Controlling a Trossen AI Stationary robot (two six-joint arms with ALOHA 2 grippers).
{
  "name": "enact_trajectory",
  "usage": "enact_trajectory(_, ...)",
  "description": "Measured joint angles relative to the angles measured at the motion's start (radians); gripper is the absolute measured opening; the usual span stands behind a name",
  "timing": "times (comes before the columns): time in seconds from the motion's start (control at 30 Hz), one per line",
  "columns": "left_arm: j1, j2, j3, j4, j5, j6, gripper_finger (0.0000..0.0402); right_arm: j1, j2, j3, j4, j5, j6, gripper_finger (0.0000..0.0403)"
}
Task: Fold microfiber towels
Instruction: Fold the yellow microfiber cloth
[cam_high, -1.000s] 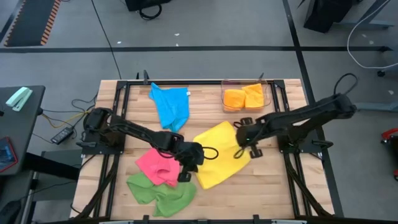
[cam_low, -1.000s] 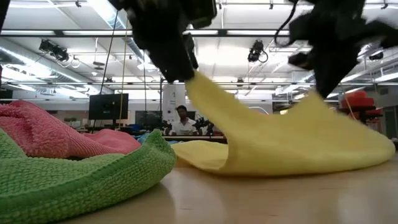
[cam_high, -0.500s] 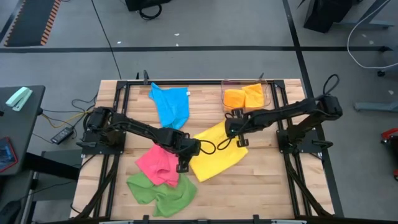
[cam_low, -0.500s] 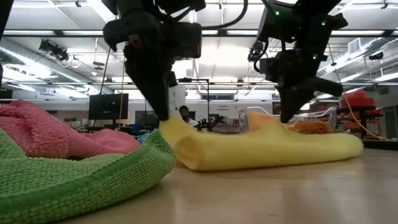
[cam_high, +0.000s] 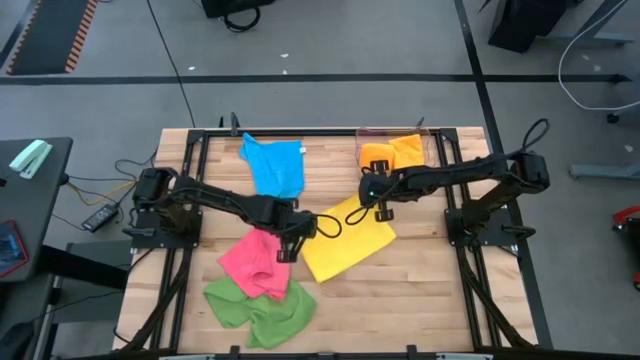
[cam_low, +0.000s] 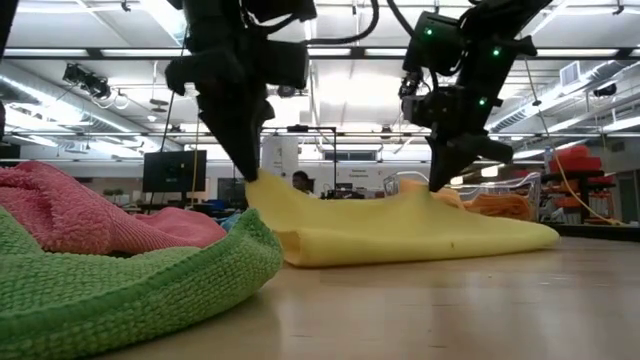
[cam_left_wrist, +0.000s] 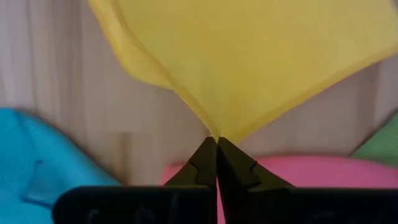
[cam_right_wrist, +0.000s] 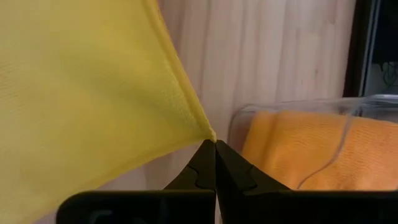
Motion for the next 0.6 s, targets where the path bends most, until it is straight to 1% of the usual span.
enact_trajectory(0.23, 0.051, 0.045, -0.001, -0.006, -0.003, 0.034, 0.0034, -0.044, 0.0, -0.003, 0.051, -0.043, -0.031, 0.0003)
enact_trajectory(0.3, 0.059, 0.06, -0.001, -0.01, -0.003, 0.036, 0.0032, -0.059, 0.0, -0.014, 0.069, -0.049, -0.043, 0.0003)
enact_trajectory(0.4, 0.063, 0.071, -0.001, -0.025, -0.002, 0.037, 0.0021, -0.085, 0.0, -0.031, 0.088, -0.106, -0.068, 0.0006)
enact_trajectory(0.5, 0.059, 0.075, -0.001, -0.03, 0.004, 0.037, 0.0014, -0.105, 0.0, -0.057, 0.128, -0.15, -0.112, 0.0028)
enact_trajectory(0.6, 0.052, 0.076, -0.001, -0.035, 0.008, 0.035, 0.0021, -0.127, 0.0, -0.063, 0.14, -0.139, -0.14, 0.007)
